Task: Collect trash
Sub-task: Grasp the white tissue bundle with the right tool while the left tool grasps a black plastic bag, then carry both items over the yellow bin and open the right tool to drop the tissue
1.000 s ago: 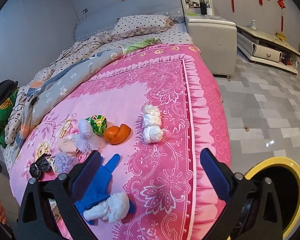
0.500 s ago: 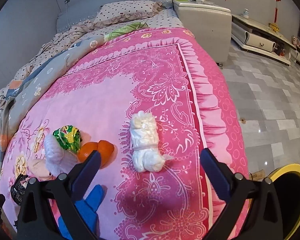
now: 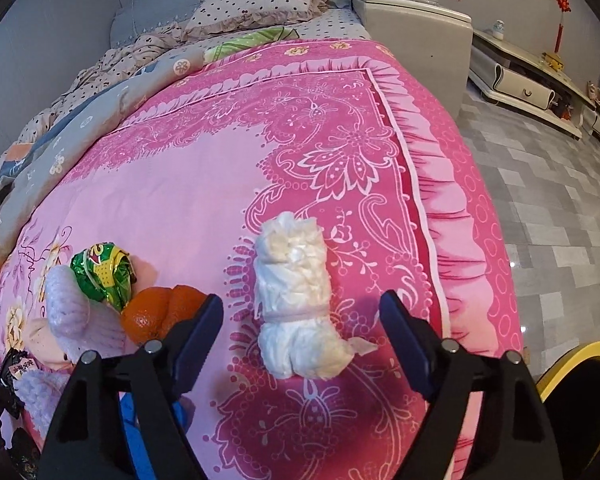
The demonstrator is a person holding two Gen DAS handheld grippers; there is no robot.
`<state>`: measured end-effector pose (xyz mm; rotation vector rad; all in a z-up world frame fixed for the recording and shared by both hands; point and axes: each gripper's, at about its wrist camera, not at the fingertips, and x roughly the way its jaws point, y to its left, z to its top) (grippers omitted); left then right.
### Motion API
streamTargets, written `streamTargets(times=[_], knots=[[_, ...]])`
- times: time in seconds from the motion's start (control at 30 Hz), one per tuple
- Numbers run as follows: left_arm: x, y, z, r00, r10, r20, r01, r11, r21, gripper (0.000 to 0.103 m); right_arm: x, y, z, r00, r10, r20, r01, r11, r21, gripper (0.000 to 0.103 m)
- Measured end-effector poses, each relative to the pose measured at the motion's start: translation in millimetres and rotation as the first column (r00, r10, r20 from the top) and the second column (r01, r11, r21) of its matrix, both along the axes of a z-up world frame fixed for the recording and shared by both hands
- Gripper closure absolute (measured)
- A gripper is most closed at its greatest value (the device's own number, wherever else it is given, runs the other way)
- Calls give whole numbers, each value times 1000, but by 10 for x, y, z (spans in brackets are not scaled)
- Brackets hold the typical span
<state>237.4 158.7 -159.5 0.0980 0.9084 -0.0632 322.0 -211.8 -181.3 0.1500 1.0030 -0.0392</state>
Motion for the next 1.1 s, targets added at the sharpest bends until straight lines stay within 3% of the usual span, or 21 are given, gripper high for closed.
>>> streamTargets(times=[0.1,0.2,0.3,0.43,0.53,0.93,1.1], knots=[[71,-60,-88,999,-32,-26,31,999,-5,42,15,-13,-38,1000,-1,-2,1,1000,-15,36],[99,-134,-163,998,-53,-18,54,998,35,54,44,-58,-57,1000,-14,1,14,1000,-20,50],[86,-146,-173,998,-66,-6,66,997,36,59,62,-69,-94,1000,-12,-6,12,1000,-28,55],[91,-97,-189,999,-49,-3,49,999,19,64,95,-50,-137,1000,-3,-13,2,999,-47,61],[63,-20,-147,1000,-27,4,27,999,-20,67,67,-72,-100,1000,8,-6,-8,1000,-1,73],[-220,147,338,995,61,82,-52,993,-104,68,-360,-93,390,995,79,61,-86,990,112,74],[-381,56,551,993,52,103,-40,992,-117,68,-633,-220,531,993,113,43,-119,977,177,74]])
